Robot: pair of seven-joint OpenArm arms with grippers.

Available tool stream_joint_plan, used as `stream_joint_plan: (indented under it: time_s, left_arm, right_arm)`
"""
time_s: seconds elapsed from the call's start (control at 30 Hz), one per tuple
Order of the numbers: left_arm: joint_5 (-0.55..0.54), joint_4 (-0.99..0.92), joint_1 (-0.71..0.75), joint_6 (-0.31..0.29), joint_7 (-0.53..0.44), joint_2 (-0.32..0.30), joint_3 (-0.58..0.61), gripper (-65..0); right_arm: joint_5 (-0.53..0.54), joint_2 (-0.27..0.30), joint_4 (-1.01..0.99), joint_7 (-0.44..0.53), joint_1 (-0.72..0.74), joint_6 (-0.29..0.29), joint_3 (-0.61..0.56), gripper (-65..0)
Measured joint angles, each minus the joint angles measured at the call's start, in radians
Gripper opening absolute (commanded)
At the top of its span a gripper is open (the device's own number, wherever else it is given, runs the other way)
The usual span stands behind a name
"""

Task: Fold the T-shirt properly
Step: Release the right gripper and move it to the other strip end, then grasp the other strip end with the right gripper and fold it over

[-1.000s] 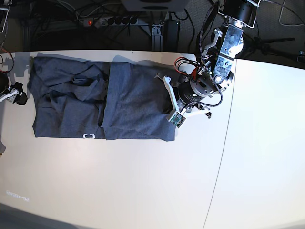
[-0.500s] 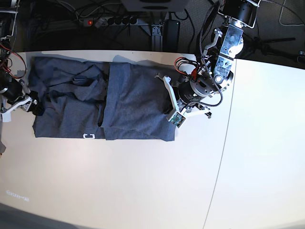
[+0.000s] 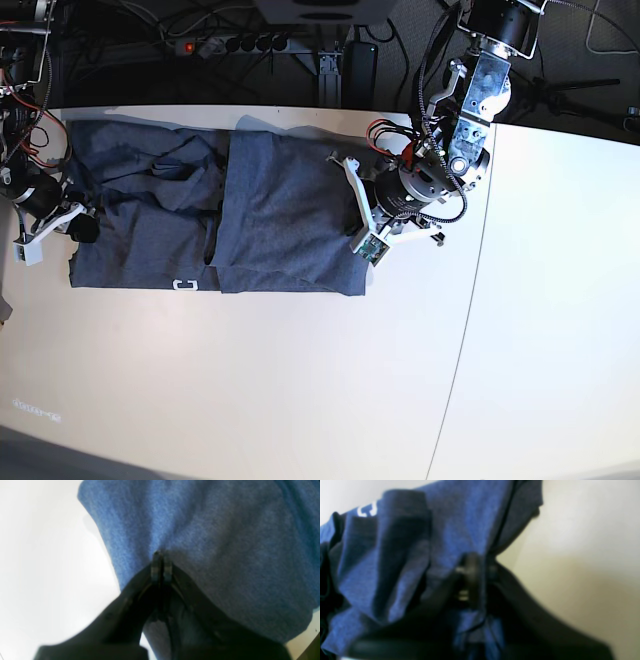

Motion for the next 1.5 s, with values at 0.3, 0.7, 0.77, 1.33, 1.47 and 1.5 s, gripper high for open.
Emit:
stream_joint_plan:
  time_s: [0.3, 0.7, 0.77, 1.33, 1.47, 1.5]
  left_arm:
    - [-0.02, 0.0, 0.006, -0.009, 0.043, 0.002, -0.158, -65.0]
    - [-0.073, 0.003, 0.089, -0.049, 0.025, -0.019, -0.234, -65.0]
    - [-0.073, 0.005, 0.098, -0.049, 0.019, -0.019, -0.234, -65.0]
    - [-0.164, -0.113, 0.108, -0.063, -0.119, 0.058, -0.238, -65.0]
    - [-0.191, -0.167, 0.104, -0.074, -0.171, 0.086, -0.239, -65.0]
    - [-0.194, -0.175, 0.101, -0.074, -0.175, 0.09, -0.239, -65.0]
  right_arm:
    - [-0.106, -0.003, 0.018, 0.113, -0.004, 0.011, -0.003, -65.0]
    - [-0.116, -0.008, 0.326, 0.009, -0.022, 0.012, -0.008, -65.0]
    - [-0.108, -0.008, 0.392, -0.006, -0.019, 0.012, -0.008, -65.0]
    - [-0.094, -0.121, 0.676, -0.068, -0.022, 0.012, -0.13, -65.0]
    - [-0.207, -0.171, 0.736, -0.067, -0.021, 0.012, -0.233, -65.0]
    - [-0.228, -0.185, 0.744, -0.066, -0.022, 0.012, -0.256, -65.0]
